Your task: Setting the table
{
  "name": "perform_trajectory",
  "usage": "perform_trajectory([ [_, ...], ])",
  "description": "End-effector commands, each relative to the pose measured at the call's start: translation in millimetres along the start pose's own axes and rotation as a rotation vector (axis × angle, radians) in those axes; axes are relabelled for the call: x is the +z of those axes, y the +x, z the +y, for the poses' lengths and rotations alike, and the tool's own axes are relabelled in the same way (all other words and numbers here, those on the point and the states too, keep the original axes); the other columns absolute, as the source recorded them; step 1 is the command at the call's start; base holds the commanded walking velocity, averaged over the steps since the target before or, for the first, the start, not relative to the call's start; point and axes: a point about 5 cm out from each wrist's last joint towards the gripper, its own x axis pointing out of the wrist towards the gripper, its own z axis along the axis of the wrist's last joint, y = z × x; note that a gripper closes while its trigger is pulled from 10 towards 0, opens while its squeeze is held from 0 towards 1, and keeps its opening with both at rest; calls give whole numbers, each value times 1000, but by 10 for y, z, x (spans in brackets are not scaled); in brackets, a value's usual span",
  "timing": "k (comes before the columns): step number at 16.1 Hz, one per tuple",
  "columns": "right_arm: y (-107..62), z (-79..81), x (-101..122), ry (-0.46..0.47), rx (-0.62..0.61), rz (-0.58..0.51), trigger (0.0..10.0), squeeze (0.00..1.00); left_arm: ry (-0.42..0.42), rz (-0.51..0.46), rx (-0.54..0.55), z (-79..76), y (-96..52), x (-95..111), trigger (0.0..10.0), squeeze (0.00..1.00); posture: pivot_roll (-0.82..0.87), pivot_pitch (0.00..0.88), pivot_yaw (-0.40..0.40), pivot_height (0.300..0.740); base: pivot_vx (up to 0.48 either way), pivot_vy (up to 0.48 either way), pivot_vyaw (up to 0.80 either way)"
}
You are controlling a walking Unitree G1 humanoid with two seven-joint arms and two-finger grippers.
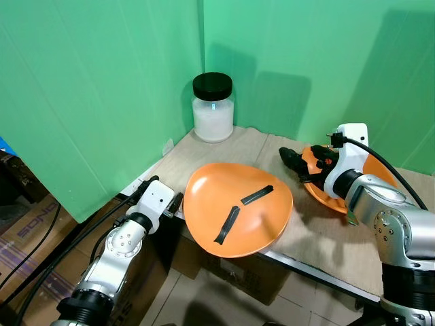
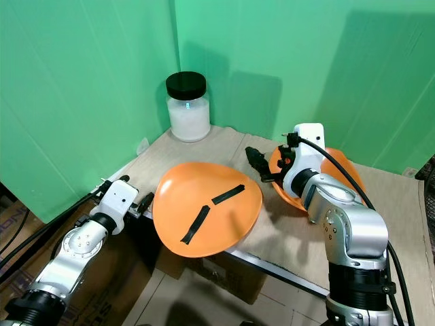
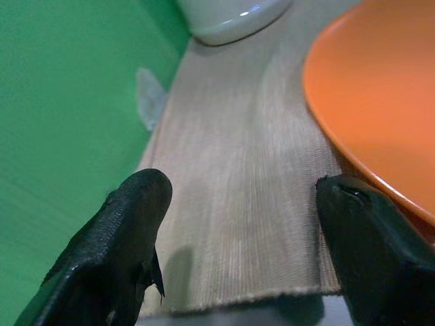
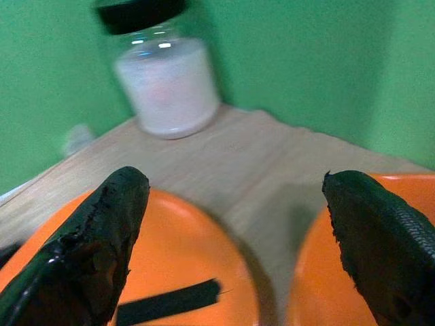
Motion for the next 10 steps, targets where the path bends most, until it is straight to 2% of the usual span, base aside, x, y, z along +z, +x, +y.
perform_trajectory([
  [1,-11,97,66,-31,67,-22,10000,0,12,141,40,75,-83,-282,10000,0,-39,0,15,740,0,0,0],
  [2,-49,147,73,-96,122,-22,10000,0,0,119,82,175,-82,-253,10000,0,-40,0,17,740,0,0,0],
  [3,-128,259,48,-215,240,1,10000,0,-54,47,135,311,-77,-149,10000,0,-42,0,21,740,0,0,0],
  [4,-160,335,-13,-300,302,48,10000,0,-110,-22,156,394,-72,-50,10000,0,-45,0,23,740,0,0,0],
  [5,-139,355,-51,-340,303,73,10000,0,-125,-49,153,417,-69,-4,10000,0,-47,0,25,740,0,0,0],
  [6,-21,417,-140,-382,289,114,10000,0,-125,-98,120,448,-54,97,10000,0,-46,0,31,740,0,0,0],
  [8,108,510,-225,-453,310,143,10000,0,-103,-128,70,454,-38,190,10000,0,-38,0,30,740,0,0,0],
  [10,211,598,-276,-479,353,150,10000,0,-81,-150,35,472,-16,277,10000,0,-25,0,30,740,0,0,0],
])
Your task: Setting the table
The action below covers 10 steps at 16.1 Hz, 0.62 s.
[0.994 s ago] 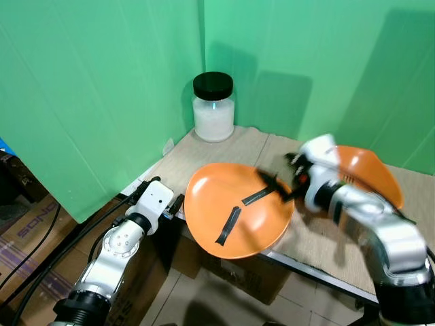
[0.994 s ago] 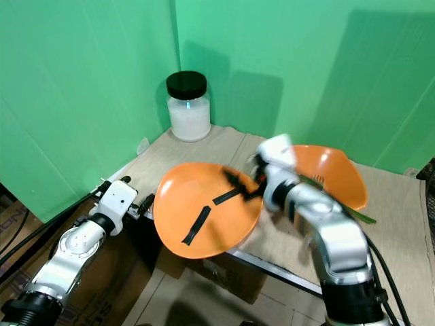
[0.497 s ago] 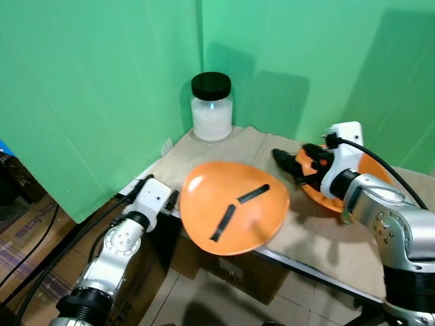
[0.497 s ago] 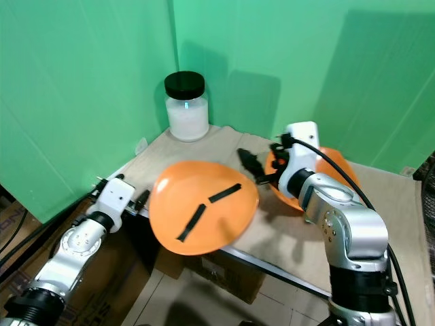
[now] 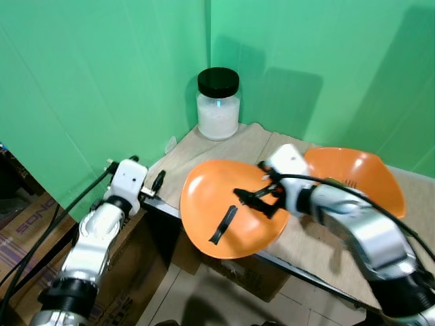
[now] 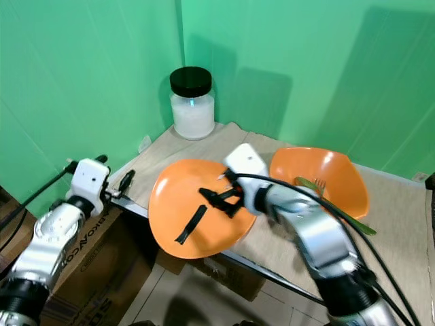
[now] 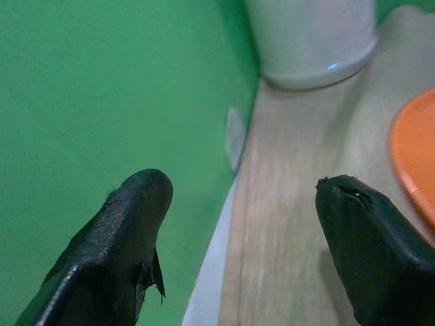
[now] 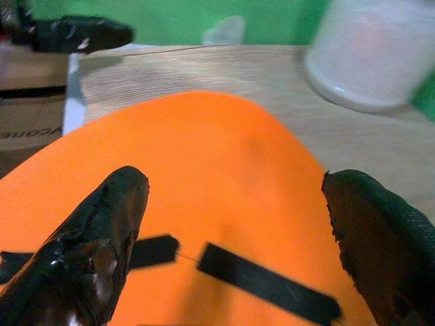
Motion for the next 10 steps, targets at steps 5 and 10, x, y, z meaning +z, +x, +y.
perform_trajectory([
  [5,299,169,-348,-239,138,268,10000,0,-15,-120,-240,-147,-19,408,10000,0,-8,0,32,740,0,0,0],
  [10,519,221,-438,-273,137,299,10000,0,23,-85,-316,-176,-241,484,10000,0,7,0,25,740,0,0,0],
])
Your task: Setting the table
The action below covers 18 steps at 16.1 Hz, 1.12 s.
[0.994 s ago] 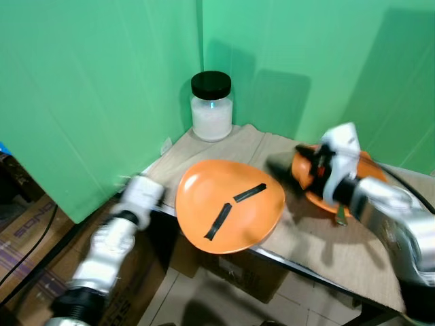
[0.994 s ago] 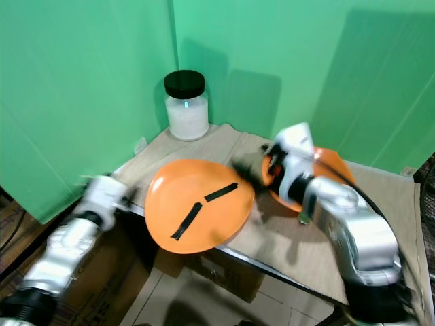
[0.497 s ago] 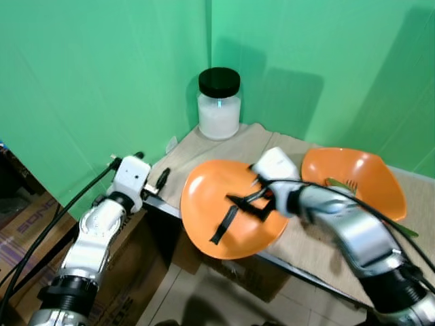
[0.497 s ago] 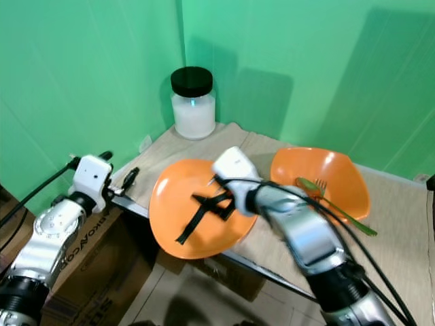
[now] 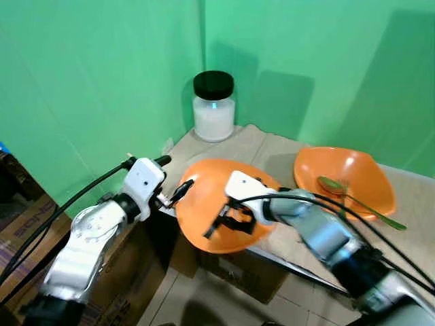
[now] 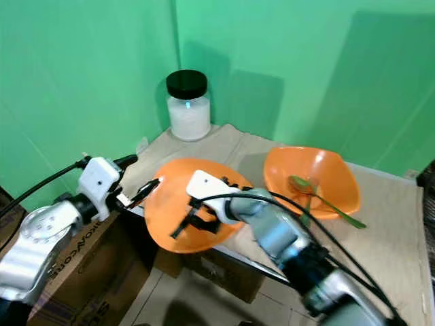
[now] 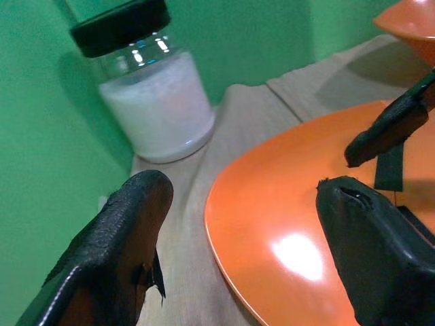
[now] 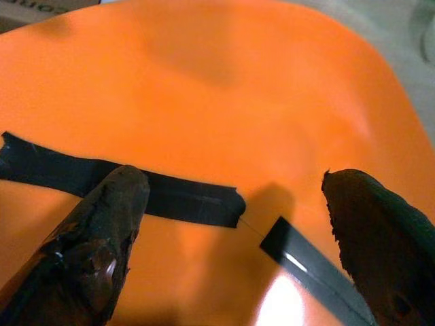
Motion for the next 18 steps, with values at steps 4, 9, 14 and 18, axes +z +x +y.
perform_trajectory([
  [4,317,7,103,14,-103,-47,10000,0,49,40,160,264,-125,69,10000,0,20,0,19,740,0,0,0],
  [9,207,-318,483,161,-259,-336,10000,0,35,56,148,250,-95,63,10000,0,27,0,16,740,0,0,0],
  [14,-311,-579,288,166,-274,-344,10000,0,9,135,-3,-33,-38,-168,10000,0,2,0,28,740,0,0,0],
  [18,-657,-557,72,281,-297,-374,10000,0,-6,227,106,-3,-15,-499,10000,0,-10,0,22,740,0,0,0],
])
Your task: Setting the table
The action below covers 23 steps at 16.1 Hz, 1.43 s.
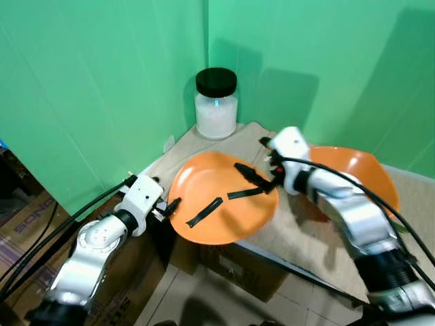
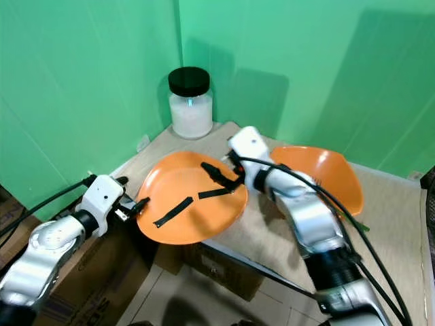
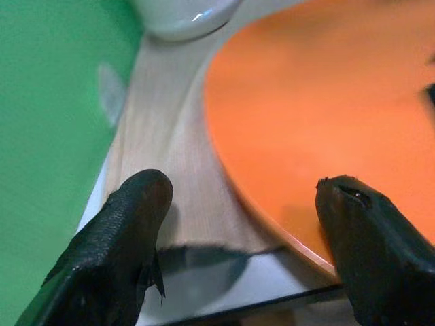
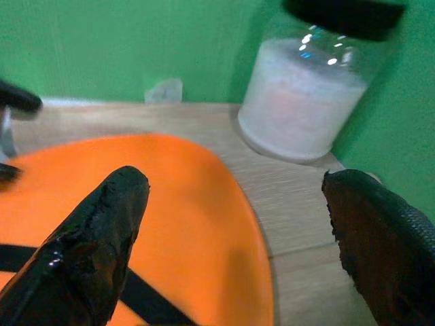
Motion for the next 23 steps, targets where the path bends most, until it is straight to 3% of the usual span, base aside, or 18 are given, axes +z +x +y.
perform_trajectory([
  [1,-63,-55,35,29,-25,-13,10000,0,6,13,30,31,5,-46,10000,0,-13,0,23,740,0,0,0],
  [3,-169,-138,1,76,-84,-1,10000,0,-23,18,43,-15,16,-113,10000,0,-20,0,21,740,0,0,0],
  [7,-343,-146,-43,142,-112,52,10000,0,-29,53,105,-52,46,-251,10000,0,-23,0,17,740,0,0,0],
  [10,-449,-130,-197,230,-121,169,10000,0,-25,99,168,-44,54,-336,10000,0,-23,0,8,740,0,0,0],
  [15,-460,-97,-181,288,-103,174,10000,0,-10,128,197,-46,71,-396,10000,0,-24,0,9,740,0,0,0],
  [16,-458,-90,-132,377,-92,158,10000,0,-3,136,201,-56,82,-410,10000,0,-23,0,8,740,0,0,0],
  [18,-467,-100,-113,452,-81,153,10000,0,1,141,205,-60,85,-422,10000,0,-23,0,8,740,0,0,0],
  [22,-496,-8,-147,759,24,186,10000,0,2,146,210,-63,81,-442,10000,0,-21,0,4,740,0,0,0],
  [23,-500,8,-158,790,32,199,10000,0,3,146,210,-62,82,-443,10000,0,-21,0,4,740,0,0,0],
])
